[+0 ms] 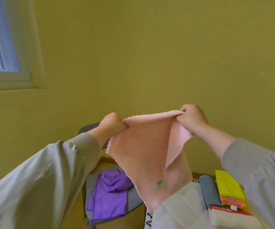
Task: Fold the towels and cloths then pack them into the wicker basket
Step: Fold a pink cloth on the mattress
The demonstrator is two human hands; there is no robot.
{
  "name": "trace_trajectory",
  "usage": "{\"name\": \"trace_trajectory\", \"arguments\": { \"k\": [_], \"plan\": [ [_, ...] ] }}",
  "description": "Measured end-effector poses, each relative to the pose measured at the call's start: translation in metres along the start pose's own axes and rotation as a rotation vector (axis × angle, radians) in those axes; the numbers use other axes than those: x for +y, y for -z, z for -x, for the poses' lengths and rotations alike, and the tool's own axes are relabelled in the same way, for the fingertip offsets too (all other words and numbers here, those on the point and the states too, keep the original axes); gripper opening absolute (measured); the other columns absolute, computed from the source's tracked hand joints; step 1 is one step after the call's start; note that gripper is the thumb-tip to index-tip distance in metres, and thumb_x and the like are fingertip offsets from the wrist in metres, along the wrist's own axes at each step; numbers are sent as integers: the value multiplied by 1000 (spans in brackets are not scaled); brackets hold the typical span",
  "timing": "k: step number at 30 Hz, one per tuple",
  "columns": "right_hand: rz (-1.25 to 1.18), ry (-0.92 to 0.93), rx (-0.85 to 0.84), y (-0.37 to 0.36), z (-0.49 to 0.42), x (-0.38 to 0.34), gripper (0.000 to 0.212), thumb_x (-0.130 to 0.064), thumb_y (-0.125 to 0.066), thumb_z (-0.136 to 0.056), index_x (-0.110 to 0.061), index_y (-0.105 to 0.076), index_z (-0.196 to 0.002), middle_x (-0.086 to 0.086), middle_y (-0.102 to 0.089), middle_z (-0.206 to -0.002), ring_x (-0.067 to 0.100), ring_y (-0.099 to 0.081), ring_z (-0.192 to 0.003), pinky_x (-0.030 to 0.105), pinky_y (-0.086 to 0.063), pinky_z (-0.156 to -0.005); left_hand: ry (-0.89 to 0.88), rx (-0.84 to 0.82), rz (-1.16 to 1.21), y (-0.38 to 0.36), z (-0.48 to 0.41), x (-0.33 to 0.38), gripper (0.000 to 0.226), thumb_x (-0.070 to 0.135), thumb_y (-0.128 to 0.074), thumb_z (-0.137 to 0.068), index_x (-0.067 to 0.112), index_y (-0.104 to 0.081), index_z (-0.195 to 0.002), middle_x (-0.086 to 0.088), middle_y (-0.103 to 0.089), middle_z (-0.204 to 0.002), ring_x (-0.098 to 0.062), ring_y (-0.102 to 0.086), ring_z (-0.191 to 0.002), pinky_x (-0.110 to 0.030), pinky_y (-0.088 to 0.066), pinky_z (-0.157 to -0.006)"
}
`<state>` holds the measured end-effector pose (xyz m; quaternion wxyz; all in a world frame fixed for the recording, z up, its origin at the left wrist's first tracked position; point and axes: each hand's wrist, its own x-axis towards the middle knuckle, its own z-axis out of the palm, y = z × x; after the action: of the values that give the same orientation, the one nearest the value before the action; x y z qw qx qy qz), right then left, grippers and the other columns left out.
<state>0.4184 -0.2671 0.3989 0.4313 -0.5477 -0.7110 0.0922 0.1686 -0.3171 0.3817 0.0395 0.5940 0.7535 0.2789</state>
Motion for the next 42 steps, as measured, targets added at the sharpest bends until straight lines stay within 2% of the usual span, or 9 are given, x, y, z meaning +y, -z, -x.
{"name": "trace_trajectory", "arguments": {
  "k": [4,8,15,23,28,31,35,39,42],
  "plan": [
    [138,-54,-95,0,2,5,27,-8,-52,-77,-13,-42,-53,6,-37,-51,22,-35,-52,27,-22,-46,90,56,13,-2,-1,-19,34,23,-51,-90,11,-44,-59,-1,-45,-59,-18,-40,-53,-24,-29,-45],
    [210,-130,-258,3,3,12,14,-2,-57,-75,-11,-56,-66,6,-46,-61,20,-44,-64,23,-28,-48,114,164,95,-5,0,-32,31,21,-44,-93,9,-52,-66,-5,-54,-63,-22,-49,-57,-25,-34,-46],
    [-525,-357,-438,-4,12,17,26,6,-55,-85,-11,-51,-66,6,-52,-67,16,-48,-62,25,-38,-55,142,75,365,-19,-1,-27,41,36,-47,-97,5,-61,-75,-6,-55,-66,-23,-51,-60,-27,-36,-53],
    [-423,-348,1,-13,5,42,18,-8,-66,-82,-13,-54,-70,5,-53,-74,18,-48,-74,24,-33,-54,87,60,174,-33,6,-43,40,19,-61,-87,15,-36,-56,-2,-35,-53,-21,-35,-50,-24,-30,-48],
    [-521,-368,176,-17,8,46,9,-9,-66,-83,-13,-59,-78,1,-44,-66,16,-42,-70,27,-33,-52,214,75,200,-49,8,-57,30,7,-48,-86,10,-47,-55,-4,-42,-56,-23,-38,-55,-24,-28,-48],
    [-515,-433,185,-19,10,49,27,-1,-62,-85,-3,-65,-112,5,-63,-97,19,-58,-90,31,-47,-71,322,120,389,-58,9,-62,34,13,-50,-89,11,-49,-55,-3,-42,-56,-24,-41,-57,-25,-35,-55],
    [-439,-470,201,-22,10,61,38,6,-54,-84,-3,-61,-121,11,-60,-124,22,-58,-98,25,-44,-77,367,157,665,-64,10,-60,30,10,-47,-81,15,-41,-52,-7,-40,-56,-22,-40,-65,-29,-37,-63],
    [-412,-474,231,-22,11,67,18,-2,-61,-84,9,-64,-99,10,-68,-99,15,-51,-78,27,-42,-66,347,234,779,-66,7,-55,29,15,-48,-87,14,-46,-58,-8,-41,-56,-22,-41,-63,-28,-40,-61],
    [-390,-443,236,-19,9,67,20,-10,-60,-89,-8,-54,-70,2,-43,-63,18,-35,-59,25,-28,-52,331,289,824,-63,6,-49,23,10,-43,-88,15,-60,-74,-2,-54,-67,-19,-48,-63,-26,-41,-59]
  ]
}}
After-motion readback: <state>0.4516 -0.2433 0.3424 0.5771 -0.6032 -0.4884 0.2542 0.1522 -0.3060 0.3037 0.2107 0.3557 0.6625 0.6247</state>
